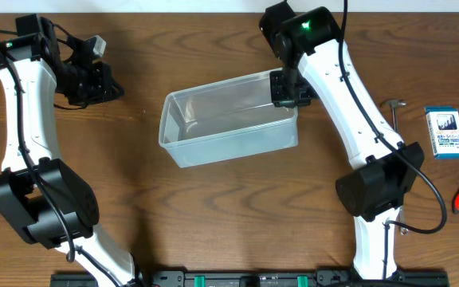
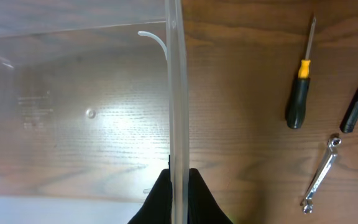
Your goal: Pack container
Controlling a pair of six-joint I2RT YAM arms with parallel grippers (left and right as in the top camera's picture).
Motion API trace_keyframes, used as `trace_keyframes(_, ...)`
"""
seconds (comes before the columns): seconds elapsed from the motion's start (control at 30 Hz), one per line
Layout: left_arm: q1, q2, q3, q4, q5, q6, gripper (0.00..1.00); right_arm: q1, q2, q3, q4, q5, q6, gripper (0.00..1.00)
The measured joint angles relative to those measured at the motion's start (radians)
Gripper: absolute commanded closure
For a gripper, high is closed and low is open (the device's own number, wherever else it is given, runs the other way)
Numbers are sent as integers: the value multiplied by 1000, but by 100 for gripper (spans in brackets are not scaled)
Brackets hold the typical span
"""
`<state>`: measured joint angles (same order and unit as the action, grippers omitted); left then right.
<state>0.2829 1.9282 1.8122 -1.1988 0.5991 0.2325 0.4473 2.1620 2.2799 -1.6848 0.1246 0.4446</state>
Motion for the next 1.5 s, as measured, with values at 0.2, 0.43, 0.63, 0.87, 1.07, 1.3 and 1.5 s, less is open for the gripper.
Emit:
trace_keyframes(0.2,0,0,0,0,0,0,94,0,0,0,-6,0,0,99)
trace_keyframes(0.43,0,0,0,0,0,0,94,0,0,-32,56,-1,-9,99)
trace_keyframes(0.63,0,0,0,0,0,0,94,0,0,-135,140,-20,-11,99)
trace_keyframes(0.87,0,0,0,0,0,0,94,0,-1,-174,176,-28,-12,99)
trace_keyframes(1.07,0,0,0,0,0,0,94,-9,-1,-203,198,-31,-13,99)
trace_keyframes(1.3,0,0,0,0,0,0,94,-19,-5,-285,268,-30,-19,99)
trace_keyframes(1.5,0,0,0,-1,0,0,94,-19,-5,-305,308,-30,-18,99)
